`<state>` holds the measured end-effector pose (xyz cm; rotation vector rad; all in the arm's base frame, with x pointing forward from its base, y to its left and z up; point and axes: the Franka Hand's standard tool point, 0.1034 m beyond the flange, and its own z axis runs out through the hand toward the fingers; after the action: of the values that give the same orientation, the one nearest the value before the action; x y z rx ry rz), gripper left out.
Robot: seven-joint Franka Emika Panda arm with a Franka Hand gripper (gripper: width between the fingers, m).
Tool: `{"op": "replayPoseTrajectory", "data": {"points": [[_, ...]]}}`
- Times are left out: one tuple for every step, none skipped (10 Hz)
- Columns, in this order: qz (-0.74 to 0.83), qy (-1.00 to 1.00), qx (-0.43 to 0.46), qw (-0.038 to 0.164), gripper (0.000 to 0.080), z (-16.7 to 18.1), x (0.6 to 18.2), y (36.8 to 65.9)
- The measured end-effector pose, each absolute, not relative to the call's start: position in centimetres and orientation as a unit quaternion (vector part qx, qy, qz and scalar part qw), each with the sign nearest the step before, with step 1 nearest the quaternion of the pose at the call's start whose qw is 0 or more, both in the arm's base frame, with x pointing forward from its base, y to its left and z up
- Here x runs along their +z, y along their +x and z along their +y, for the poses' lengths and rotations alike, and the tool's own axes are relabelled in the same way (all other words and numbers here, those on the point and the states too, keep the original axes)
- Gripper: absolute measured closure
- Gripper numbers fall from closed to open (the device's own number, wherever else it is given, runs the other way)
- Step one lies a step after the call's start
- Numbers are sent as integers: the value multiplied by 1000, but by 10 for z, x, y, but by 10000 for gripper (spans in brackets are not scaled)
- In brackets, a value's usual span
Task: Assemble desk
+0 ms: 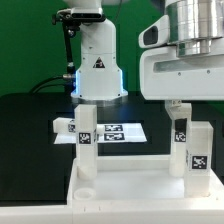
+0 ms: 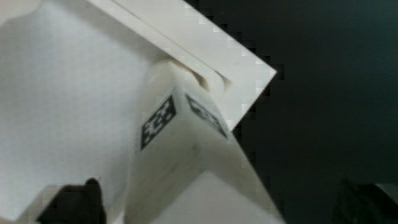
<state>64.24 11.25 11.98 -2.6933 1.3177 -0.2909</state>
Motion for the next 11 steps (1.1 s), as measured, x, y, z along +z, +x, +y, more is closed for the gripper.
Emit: {"op": "replayPoseTrajectory", "data": {"points": [[377,-919,-101,53,150,113,119,642],[263,-958,-109,23,150,115,118,642],[149,-983,-105,5,150,112,113,642],[81,-993,-85,-6,150,112,106,641],[95,-991,-90,-4,150,112,107,644],[106,-990,-89,-4,275,111,106,643],[107,-990,-89,-4,424,111,106,643],[152,-984,-89,0,424,111,106,643],[193,-977,-89,4,516,111,106,643],[239,-967,-89,7,515,109,106,643],[315,-945,-87,12,515,107,106,643]]}}
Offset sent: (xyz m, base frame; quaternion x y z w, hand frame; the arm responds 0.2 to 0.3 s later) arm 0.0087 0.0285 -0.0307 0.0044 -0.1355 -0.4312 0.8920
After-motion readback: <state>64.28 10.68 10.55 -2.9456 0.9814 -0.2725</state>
